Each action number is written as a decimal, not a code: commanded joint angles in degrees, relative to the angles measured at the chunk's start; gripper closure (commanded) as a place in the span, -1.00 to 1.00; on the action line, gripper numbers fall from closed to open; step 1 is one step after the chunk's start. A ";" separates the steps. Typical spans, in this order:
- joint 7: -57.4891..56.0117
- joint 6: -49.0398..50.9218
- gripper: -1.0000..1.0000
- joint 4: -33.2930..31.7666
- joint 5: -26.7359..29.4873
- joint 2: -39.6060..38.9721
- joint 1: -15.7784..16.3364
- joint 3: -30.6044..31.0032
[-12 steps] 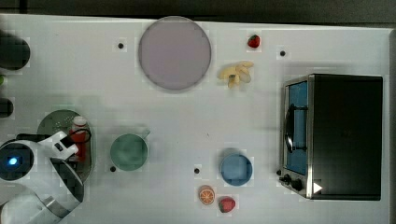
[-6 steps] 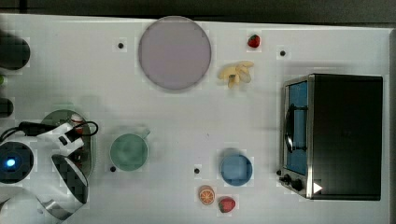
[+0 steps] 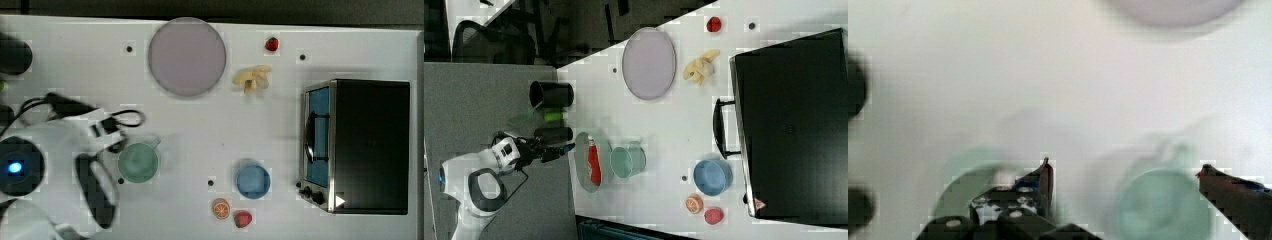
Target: Pick Ketchup from the table and place it in strainer.
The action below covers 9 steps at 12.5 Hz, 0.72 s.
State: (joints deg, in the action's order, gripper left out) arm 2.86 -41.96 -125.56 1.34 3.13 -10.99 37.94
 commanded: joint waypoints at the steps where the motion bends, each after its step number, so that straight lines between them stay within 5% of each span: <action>1: 0.63 9.26 -1.00 2.37 -0.27 6.37 -4.95 -7.93; 9: -7.43 33.86 -1.00 11.27 1.84 13.96 -5.01 -24.24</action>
State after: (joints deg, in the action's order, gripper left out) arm -0.27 -10.49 -114.59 3.04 18.39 -16.42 12.23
